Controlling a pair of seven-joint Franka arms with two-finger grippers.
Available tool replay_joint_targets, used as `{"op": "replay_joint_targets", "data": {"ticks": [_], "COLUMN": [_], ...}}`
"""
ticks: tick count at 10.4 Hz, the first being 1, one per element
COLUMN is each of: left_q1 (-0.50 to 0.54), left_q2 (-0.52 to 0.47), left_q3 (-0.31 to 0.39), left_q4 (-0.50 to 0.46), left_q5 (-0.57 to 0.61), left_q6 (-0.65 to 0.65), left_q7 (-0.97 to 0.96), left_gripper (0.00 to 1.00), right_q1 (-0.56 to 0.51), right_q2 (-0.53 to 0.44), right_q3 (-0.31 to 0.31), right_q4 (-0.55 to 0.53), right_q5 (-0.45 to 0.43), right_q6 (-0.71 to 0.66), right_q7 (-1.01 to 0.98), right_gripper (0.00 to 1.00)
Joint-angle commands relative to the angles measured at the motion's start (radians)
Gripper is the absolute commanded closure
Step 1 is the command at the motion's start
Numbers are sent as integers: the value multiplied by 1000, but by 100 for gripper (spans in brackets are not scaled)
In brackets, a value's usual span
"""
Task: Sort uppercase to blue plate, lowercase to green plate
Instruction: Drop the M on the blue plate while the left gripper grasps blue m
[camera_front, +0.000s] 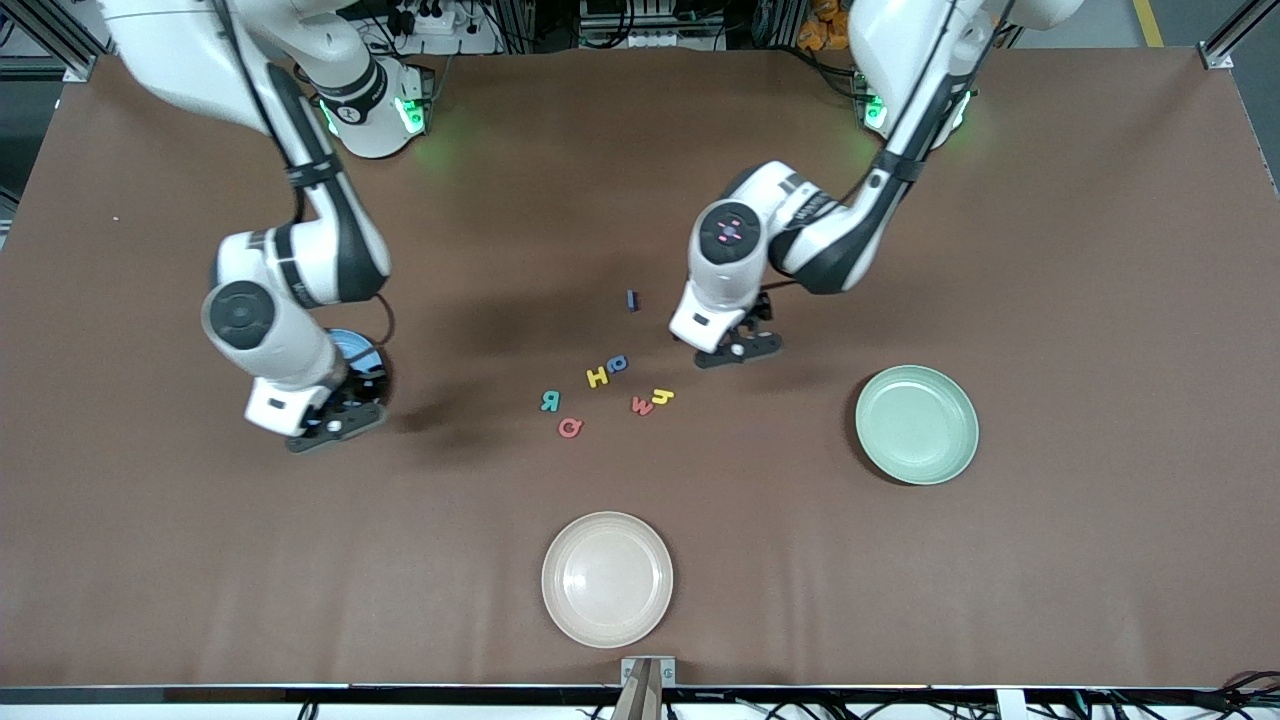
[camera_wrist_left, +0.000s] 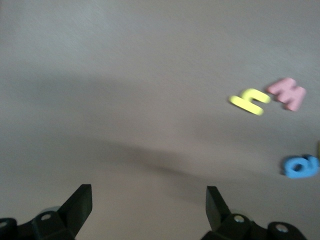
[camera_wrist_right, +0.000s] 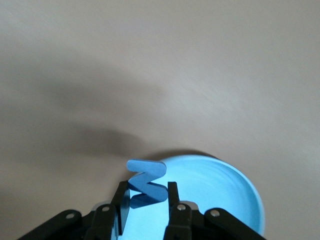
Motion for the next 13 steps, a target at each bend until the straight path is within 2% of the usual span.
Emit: {"op": "replay_joint_targets", "data": {"ticks": [1, 4, 6, 9, 13], "left_q1": [-95, -153, -164, -181, -195], "left_q2": [102, 162, 166, 167, 198], "left_q3": [6, 6, 6, 6, -13], "left_q4": [95, 135, 137, 144, 141], "left_q5": [19, 25, 25, 24, 22], "left_q6": [-3, 2, 16, 60, 114], "left_q7": [-135, -191, -175, -174, -111], "left_gripper": [0, 0, 0, 0, 0], "right_q1": [-75, -81, -83, -89, -87], "right_q2": [-33, -31, -33, -34, -35], "right_q3": [13, 13, 12, 7, 6], "right_q4": [-101, -216, -226, -226, -224], "right_q5": [1, 15, 15, 15, 16], "right_q6": [88, 252, 258, 257, 255], "right_q7": [-106, -111, -115, -123, -125], "right_gripper": [73, 73, 71, 52, 50]}}
